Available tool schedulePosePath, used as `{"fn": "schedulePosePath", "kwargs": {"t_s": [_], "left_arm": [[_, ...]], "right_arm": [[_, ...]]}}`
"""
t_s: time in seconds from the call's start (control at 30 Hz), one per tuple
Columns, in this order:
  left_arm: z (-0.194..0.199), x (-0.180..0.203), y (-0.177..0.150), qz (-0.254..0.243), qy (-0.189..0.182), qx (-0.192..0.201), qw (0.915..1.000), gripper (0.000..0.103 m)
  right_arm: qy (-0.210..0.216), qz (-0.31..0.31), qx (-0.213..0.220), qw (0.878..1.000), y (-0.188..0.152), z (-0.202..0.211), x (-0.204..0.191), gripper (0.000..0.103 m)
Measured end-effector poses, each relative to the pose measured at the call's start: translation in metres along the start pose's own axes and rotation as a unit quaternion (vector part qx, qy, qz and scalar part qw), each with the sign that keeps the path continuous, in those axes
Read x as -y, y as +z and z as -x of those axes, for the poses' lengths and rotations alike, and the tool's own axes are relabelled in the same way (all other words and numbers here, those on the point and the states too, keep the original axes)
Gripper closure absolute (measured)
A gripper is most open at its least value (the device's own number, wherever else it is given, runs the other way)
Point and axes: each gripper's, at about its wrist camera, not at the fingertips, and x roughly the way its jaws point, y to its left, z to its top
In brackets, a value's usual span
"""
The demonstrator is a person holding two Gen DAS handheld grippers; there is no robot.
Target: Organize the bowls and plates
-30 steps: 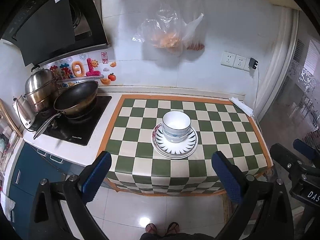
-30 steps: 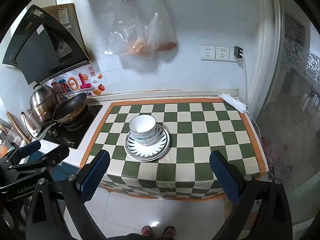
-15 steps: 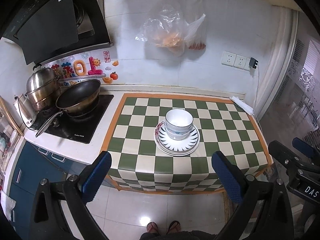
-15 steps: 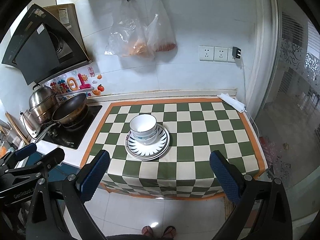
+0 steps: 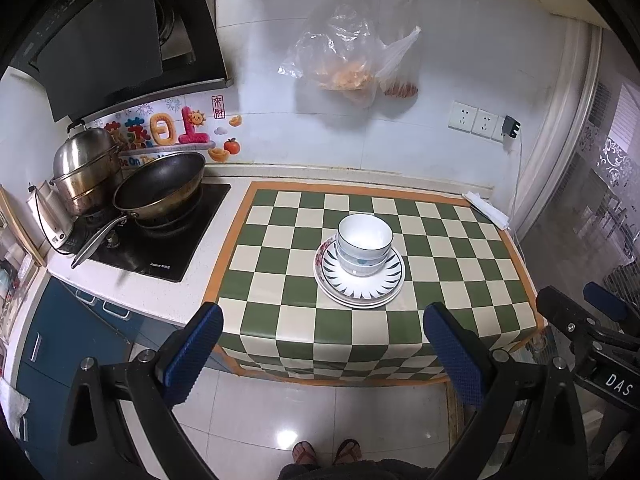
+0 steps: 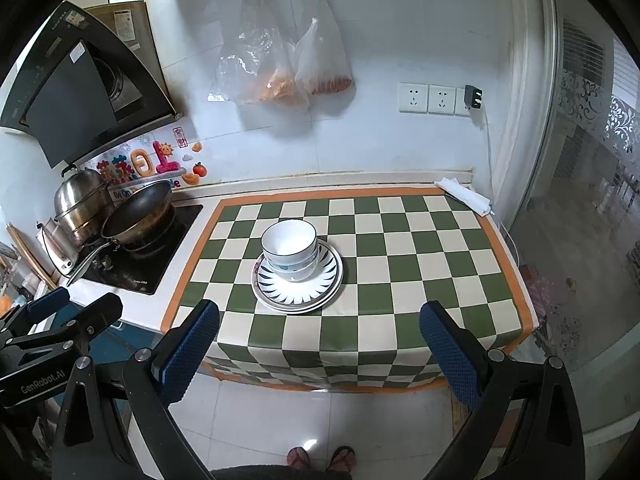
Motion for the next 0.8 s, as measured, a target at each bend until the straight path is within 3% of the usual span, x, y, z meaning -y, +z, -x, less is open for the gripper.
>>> {"fn": "schedulePosePath", "kwargs": {"t_s": [0.8], "left_arm": [[-0.004,-0.012,0.001,0.0,-0.003,-0.001,1.0,0.001]], "right_arm": [[-0.005,0.002,-0.001,1.0,-0.001,-0.001,-0.005,0.001]]}}
